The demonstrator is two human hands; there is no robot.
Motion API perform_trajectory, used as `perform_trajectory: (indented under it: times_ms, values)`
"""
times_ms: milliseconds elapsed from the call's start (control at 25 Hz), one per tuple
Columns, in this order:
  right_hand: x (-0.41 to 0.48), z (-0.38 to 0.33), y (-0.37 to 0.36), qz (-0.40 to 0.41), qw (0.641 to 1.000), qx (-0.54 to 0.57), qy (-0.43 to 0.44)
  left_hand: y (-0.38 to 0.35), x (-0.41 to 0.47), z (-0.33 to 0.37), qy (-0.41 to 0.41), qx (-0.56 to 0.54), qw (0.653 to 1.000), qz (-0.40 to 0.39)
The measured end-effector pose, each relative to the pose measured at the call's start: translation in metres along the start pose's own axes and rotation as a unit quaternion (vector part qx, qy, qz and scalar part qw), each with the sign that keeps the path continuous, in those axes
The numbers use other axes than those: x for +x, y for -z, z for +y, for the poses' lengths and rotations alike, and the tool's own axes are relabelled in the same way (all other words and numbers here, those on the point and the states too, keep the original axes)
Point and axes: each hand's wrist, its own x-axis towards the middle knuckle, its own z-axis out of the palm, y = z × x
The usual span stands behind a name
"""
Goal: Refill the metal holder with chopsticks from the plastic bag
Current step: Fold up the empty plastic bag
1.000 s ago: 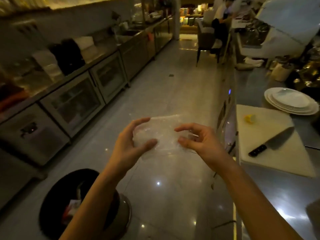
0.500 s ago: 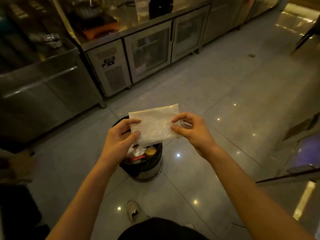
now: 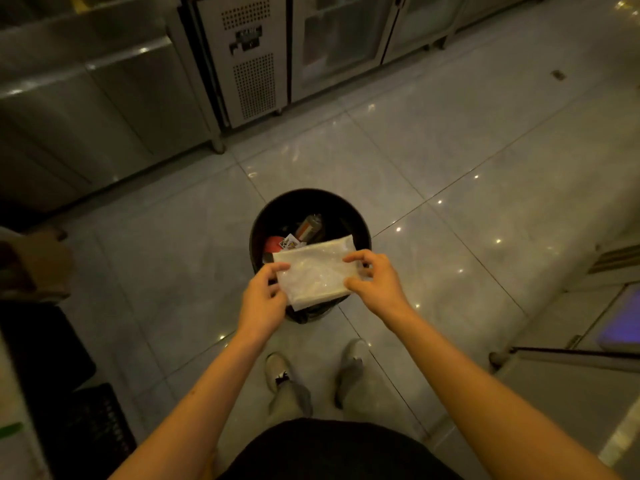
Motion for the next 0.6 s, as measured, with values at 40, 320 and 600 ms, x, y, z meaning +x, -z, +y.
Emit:
perform_trajectory:
  times_ms: [40,320,600]
  values:
    - [0.01,0.009,-0.008,-0.001,1.0,-0.022,-0.012,-0.004,0.009,-0.011,0.02,0.01,1.0,0.006]
    - [0.117,0.074,-0.048,-0.075,0.989,-0.106,-0.066,-0.04,0.092,-0.067,0.163,0.085,0.983,0.012]
    - [0.207,0.13,-0.079,-0.139,0.972,-0.155,-0.108,-0.072,0.17,-0.111,0.243,0.148,0.959,0.001]
